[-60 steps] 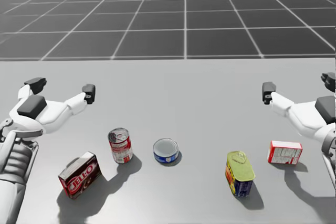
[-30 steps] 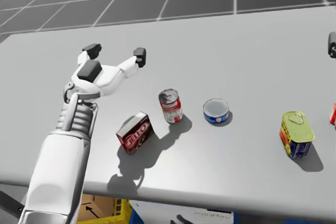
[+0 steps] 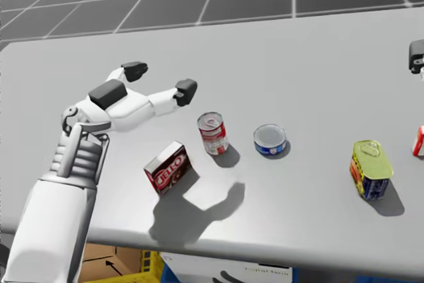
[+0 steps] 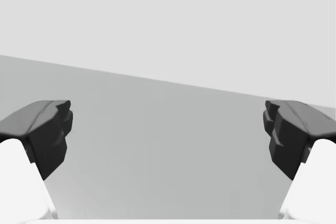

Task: Pick up the tomato soup can and lift it.

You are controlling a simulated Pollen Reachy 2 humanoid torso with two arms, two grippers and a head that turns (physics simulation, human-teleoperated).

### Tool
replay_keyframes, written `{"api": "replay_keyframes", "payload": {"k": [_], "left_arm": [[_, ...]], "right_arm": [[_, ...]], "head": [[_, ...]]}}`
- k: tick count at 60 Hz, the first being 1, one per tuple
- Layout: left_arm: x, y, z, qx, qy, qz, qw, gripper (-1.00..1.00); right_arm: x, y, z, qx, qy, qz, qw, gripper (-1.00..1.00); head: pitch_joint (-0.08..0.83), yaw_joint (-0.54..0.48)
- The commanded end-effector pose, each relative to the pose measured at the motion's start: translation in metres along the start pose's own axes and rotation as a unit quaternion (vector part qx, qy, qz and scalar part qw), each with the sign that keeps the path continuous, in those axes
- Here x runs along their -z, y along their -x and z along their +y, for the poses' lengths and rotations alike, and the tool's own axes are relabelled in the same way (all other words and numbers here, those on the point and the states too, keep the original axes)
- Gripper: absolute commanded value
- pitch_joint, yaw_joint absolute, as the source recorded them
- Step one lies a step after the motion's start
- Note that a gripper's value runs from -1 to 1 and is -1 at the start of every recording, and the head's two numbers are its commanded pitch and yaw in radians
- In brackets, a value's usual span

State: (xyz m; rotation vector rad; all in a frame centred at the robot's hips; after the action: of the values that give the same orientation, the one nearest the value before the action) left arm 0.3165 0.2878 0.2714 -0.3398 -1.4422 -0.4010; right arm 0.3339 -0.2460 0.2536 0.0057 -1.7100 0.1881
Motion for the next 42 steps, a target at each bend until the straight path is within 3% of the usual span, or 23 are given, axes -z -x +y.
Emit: {"api": "replay_keyframes", "payload": {"k": [1,9,13,20,42], "left_arm": [[-0.008,-0.001,-0.009,0.011,0.061,0.067,0.996,-1.00],[-0.006,0.007,-0.010,0.015,0.080,0.111,0.990,-1.00],[-0.003,0.012,-0.011,0.006,0.102,0.138,0.985,-1.00],[0.008,0.024,-0.011,0.013,0.102,0.175,0.979,-1.00],[0.044,0.049,-0.013,0.004,0.098,0.212,0.972,-1.00]], "right_arm": [[0.001,0.000,0.000,-0.002,-0.003,-0.003,1.0000,-1.00],[0.000,0.000,0.000,-0.002,-0.004,-0.002,1.0000,-1.00],[0.001,0.001,0.000,-0.002,-0.006,-0.002,1.0000,-1.00],[0.001,0.001,0.001,0.000,-0.008,-0.001,1.0000,-1.00],[0.000,0.001,0.001,0.001,-0.006,-0.004,1.0000,-1.00]], "head": [[0.617,0.27],[0.616,0.27],[0.617,0.28],[0.617,0.28],[0.619,0.27]]}}
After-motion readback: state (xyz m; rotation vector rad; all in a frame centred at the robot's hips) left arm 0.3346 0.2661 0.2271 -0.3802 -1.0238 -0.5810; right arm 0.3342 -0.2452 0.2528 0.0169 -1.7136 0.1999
